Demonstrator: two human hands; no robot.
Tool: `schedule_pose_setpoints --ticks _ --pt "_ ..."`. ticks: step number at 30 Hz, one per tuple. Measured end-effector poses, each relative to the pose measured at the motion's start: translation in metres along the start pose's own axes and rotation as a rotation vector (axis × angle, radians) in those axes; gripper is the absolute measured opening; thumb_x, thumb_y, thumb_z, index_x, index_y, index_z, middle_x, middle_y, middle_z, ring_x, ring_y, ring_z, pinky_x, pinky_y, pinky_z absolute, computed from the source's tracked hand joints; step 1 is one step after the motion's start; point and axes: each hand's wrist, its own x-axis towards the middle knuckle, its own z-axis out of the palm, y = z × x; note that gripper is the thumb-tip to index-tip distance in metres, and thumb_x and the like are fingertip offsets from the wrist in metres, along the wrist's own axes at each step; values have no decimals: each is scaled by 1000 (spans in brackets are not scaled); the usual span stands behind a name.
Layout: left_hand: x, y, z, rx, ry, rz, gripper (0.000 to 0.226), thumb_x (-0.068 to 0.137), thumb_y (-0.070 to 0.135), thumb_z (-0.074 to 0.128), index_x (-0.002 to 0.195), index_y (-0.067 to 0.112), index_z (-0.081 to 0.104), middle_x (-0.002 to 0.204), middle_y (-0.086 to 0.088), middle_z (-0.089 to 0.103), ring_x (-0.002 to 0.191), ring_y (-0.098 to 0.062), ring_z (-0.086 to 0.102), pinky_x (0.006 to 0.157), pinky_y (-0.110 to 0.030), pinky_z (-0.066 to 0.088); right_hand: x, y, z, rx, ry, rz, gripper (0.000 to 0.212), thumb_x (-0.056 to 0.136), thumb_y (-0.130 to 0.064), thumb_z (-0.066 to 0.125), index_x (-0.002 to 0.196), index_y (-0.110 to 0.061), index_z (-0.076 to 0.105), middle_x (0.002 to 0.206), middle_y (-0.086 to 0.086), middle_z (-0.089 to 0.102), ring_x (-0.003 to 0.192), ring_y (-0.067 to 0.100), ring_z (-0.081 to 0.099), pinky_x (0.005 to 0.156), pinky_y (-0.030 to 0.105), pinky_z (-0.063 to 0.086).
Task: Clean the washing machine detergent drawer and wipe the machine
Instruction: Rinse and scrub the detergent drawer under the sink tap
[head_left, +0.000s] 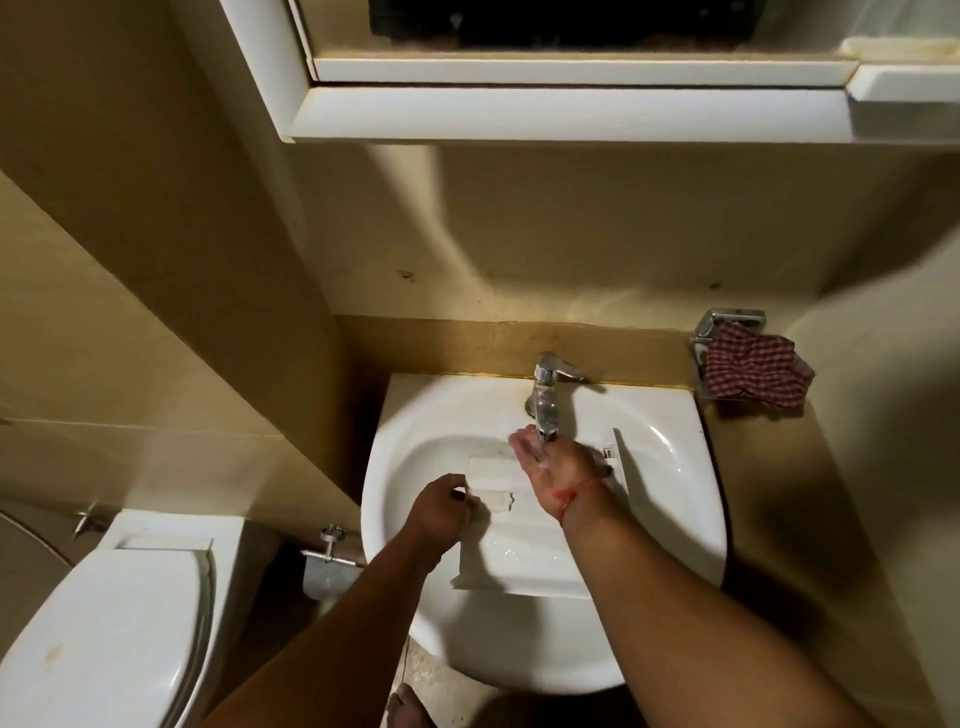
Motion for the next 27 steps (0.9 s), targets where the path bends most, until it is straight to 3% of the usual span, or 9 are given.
schedule_pose_setpoints --ticks 3,7,10,13,16,18,21,25,27 --pt "3 -1 -1 -4 -10 6 44 64 -2 37 85 16 72 71 -5 66 72 -24 57 69 -40 49 1 21 16 -588 -140 -259 25 97 10 39 104 6 63 112 23 62 101 30 61 89 25 51" --pt "9 -2 -2 38 -15 19 34 75 -1 44 89 14 71 81 -12 71 77 -24 63 82 -49 56 -3 40 12 -1328 -489 -694 42 91 8 46 126 -7 64 137 12 53 127 25 50 108 23 35" --pt "11 1 -1 -21 -7 -10 48 79 -14 34 84 15 72 78 -7 68 74 -22 62 78 -43 56 -8 29 -21 -1713 -207 -717 51 91 0 44 136 -23 56 145 7 43 135 29 41 110 38 37" --pt "13 6 2 -42 -1 -11 52 77 -17 30 76 15 71 68 -2 62 68 -18 56 68 -32 48 -21 20 -37 -2012 145 -486 49 96 -12 37 145 -17 39 143 10 38 135 33 36 110 43 36" --pt "18 8 2 12 -8 8 45 76 -13 33 75 12 70 69 -2 61 70 -19 55 67 -31 45 -15 21 -7 -1972 91 -479 45 96 -9 37 140 -13 43 143 11 41 137 32 35 111 42 33" --pt "17 8 -1 42 -31 34 36 73 -7 37 78 9 69 69 -4 60 71 -20 54 67 -33 44 -5 25 8 -1905 -93 -670 49 95 -5 38 143 -14 42 145 9 42 137 30 36 112 40 33" --pt "18 4 -8 45 -26 41 35 66 -1 39 83 6 69 72 -8 59 71 -21 53 67 -36 44 4 16 -4 -1869 -348 -623 66 94 1 39 155 -23 25 158 6 29 143 31 31 116 40 28" --pt "22 0 -8 29 -3 7 41 77 -10 36 83 9 71 71 -4 59 70 -20 53 67 -34 44 2 10 -37 -1824 -52 -539 50 94 -7 39 141 -24 48 145 4 47 134 28 43 109 40 38" --pt "24 -3 -9 37 6 15 38 79 -12 35 84 4 69 72 -5 57 73 -20 52 67 -34 43 -2 8 -32 -1420 171 -486 38 90 1 43 114 -15 68 121 9 64 117 27 56 95 30 44"
